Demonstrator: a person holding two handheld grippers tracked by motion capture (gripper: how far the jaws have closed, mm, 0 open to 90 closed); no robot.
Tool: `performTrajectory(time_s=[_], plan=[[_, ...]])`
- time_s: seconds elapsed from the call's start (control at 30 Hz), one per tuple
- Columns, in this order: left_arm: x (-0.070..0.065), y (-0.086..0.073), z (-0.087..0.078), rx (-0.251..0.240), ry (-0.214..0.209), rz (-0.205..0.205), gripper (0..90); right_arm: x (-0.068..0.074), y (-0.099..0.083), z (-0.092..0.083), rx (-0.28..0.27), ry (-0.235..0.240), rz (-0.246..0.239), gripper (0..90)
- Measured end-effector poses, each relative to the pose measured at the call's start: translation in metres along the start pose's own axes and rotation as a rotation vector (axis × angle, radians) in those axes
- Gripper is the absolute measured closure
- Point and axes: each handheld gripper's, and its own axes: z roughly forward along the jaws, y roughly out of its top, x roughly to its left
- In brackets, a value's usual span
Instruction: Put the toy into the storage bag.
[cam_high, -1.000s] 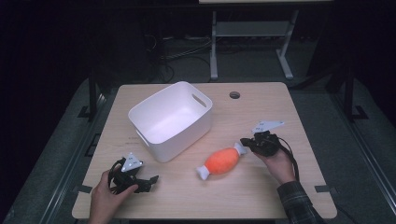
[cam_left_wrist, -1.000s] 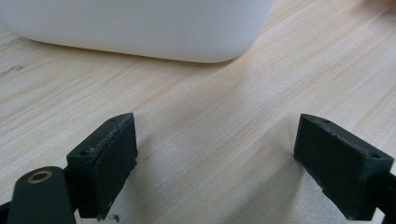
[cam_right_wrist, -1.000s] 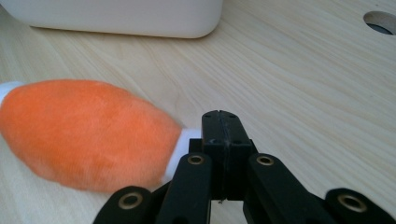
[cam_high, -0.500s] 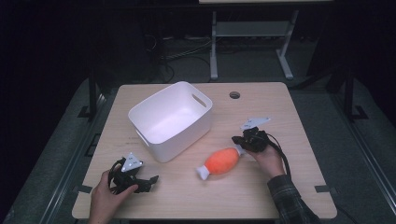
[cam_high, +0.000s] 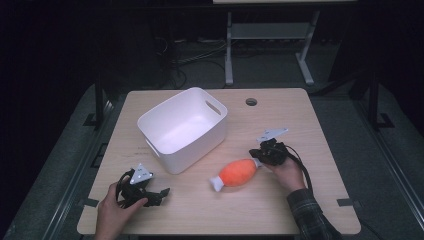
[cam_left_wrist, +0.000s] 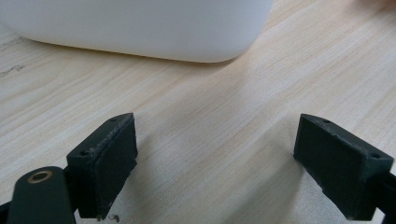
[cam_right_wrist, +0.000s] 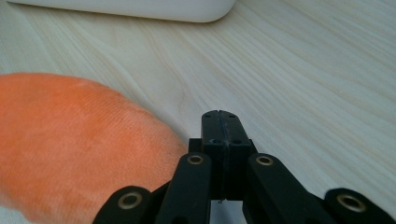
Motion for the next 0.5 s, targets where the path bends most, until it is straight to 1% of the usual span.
performTrajectory(time_s=[0.17,0.5], plan=[[0.0,0.0,0.0,0.0,0.0,0.0,12.6,0.001,-0.003,-0.002,0.005,0.0,-0.003,89.7],[0.0,0.0,0.0,0.0,0.0,0.0,12.6,0.006,-0.01,-0.012,0.009,0.006,-0.006,89.7]])
